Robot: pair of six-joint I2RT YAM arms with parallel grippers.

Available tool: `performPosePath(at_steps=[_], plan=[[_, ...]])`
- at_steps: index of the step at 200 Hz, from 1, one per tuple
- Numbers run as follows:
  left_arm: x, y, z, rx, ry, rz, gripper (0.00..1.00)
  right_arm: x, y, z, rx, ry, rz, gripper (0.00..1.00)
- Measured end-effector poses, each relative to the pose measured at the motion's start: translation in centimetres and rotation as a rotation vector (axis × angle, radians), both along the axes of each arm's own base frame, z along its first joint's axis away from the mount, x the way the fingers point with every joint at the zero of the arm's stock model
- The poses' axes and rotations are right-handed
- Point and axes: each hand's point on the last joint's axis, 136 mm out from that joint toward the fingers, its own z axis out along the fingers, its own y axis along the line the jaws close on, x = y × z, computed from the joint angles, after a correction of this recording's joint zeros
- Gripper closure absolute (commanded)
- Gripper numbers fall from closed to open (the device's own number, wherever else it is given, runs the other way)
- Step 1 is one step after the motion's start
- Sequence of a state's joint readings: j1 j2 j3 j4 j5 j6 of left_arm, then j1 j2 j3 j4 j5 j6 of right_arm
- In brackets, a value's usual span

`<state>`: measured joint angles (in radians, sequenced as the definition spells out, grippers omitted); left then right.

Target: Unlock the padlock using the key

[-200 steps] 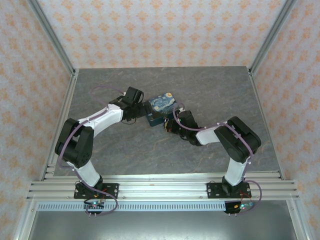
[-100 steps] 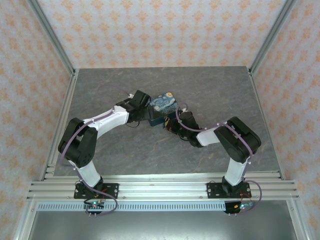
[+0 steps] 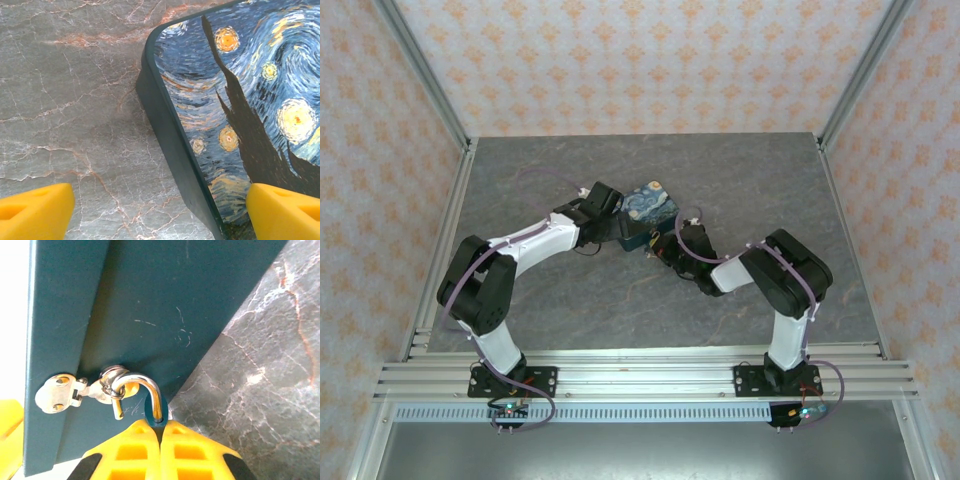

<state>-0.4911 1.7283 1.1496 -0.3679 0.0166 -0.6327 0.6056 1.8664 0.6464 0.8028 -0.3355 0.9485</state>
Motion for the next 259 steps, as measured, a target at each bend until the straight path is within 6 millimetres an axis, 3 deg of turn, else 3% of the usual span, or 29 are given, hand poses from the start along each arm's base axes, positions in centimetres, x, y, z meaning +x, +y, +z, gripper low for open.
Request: performPosePath(at_steps=[111, 185, 225, 259], plan=[[0.5, -0.8, -0.2, -0.036, -0.021, 0.003, 0.13, 2.0, -1.7, 0.6, 0.028, -0.009, -0.061, 1.0], [0.5, -1.1, -0.3, -0.05, -0.022, -0.003, 0.13, 4.0, -3.5, 0.1, -0.082, 0.031, -0.061, 1.0], [0.5, -1.1, -0.3, -0.05, -0.021, -0.003, 0.13, 3.6, -4.0, 0.7, -0.117, 0.034, -0.034, 1.0], [0.5, -1.1, -0.2, -0.05, -0.022, -0.003, 0.09, 2.1, -6.7, 1.5, -0.115, 0.04, -0.068, 1.0]])
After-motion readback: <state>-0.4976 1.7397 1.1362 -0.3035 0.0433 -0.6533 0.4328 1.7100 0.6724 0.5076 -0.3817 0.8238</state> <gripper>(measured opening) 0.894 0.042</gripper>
